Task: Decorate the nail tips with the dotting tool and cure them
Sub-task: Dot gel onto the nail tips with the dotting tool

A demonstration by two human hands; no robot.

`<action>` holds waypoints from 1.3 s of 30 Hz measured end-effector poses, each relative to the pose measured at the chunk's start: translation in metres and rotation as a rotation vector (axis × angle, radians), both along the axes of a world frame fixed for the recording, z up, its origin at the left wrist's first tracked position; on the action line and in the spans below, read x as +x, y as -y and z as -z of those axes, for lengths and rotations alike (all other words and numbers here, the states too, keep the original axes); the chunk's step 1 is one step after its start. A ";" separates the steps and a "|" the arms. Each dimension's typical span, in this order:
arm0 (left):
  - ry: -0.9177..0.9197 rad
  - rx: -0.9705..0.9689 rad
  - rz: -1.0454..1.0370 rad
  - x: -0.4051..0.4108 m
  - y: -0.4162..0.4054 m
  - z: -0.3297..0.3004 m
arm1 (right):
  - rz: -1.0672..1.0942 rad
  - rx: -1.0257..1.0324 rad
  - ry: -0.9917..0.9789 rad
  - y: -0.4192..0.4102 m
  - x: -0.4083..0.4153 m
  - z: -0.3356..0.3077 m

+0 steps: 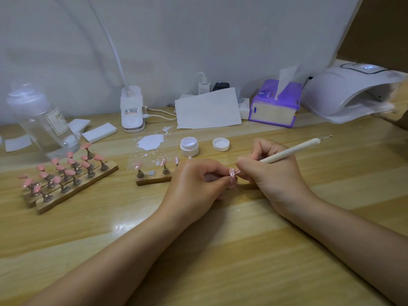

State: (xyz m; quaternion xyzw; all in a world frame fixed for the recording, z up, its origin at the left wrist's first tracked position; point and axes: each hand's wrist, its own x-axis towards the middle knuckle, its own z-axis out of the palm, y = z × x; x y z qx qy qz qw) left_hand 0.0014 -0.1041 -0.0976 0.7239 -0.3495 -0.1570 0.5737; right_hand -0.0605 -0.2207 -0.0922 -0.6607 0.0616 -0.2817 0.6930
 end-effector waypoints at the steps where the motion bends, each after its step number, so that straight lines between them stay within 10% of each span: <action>1: 0.000 0.001 -0.002 0.000 0.000 0.000 | 0.002 -0.001 -0.001 0.000 0.000 0.000; 39: -0.010 -0.001 0.001 0.000 0.000 0.000 | 0.032 -0.014 0.014 0.003 0.001 0.004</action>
